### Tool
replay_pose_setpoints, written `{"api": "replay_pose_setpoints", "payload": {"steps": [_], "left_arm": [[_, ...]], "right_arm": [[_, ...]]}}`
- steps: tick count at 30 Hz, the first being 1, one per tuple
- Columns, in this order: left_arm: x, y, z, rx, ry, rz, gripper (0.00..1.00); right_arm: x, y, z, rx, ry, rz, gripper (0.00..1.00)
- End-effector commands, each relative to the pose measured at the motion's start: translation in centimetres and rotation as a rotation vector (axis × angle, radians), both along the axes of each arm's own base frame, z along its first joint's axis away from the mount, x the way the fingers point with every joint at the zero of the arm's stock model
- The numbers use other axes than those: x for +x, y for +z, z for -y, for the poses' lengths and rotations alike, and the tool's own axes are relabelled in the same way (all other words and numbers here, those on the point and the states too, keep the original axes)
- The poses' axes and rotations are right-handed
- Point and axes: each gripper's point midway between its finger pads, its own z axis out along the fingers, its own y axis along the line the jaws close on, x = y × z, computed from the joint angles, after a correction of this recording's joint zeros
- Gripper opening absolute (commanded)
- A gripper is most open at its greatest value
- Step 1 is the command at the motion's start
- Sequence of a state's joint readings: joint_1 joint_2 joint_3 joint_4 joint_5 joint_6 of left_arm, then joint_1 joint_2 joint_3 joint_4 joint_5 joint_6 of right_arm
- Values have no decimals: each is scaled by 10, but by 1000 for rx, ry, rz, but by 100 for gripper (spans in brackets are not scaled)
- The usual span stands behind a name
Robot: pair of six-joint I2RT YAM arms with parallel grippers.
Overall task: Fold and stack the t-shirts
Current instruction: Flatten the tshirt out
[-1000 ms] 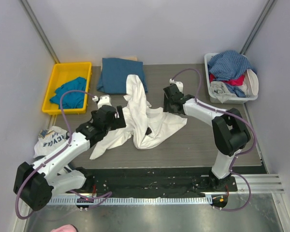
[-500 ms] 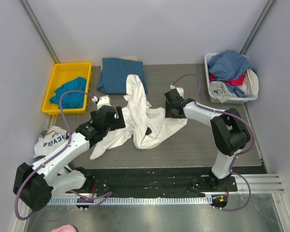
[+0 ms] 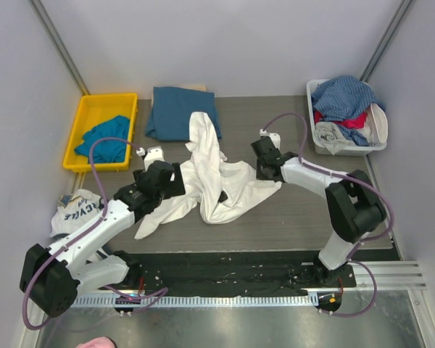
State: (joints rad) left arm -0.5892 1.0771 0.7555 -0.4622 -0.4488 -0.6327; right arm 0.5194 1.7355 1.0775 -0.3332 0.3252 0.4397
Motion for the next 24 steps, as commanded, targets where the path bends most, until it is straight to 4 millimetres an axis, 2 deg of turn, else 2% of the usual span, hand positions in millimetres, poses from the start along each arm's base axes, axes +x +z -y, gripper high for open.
{"api": "replay_pose_setpoints", "payload": {"steps": [1,3,4,7,9,13,21,23,24], "left_arm": [[2,-1,-5,18,46,-8,100],[3,-5,-4,20,45,-22,100],[4,-6,-3,22,43,-29,100],[7,-20,0,47,40,-71,100],[11,-30,1,82,39,-104,100],[19,-46,3,137,38,-151,100],[24,-90,2,222,47,-263,100],[26,-98,3,213,48,-277,96],[25,-102,2,211,47,-288,90]], "right_arm": [[-9,74,26,0,-62,170,1],[-17,90,37,-8,-81,199,1],[-27,108,44,1,-92,230,1],[-46,129,62,3,-128,272,1],[-56,135,69,5,-141,282,1],[-74,136,80,11,-159,276,1],[-80,132,79,35,-161,267,1],[-80,132,78,40,-156,268,1],[-79,132,77,42,-155,269,1]]}}
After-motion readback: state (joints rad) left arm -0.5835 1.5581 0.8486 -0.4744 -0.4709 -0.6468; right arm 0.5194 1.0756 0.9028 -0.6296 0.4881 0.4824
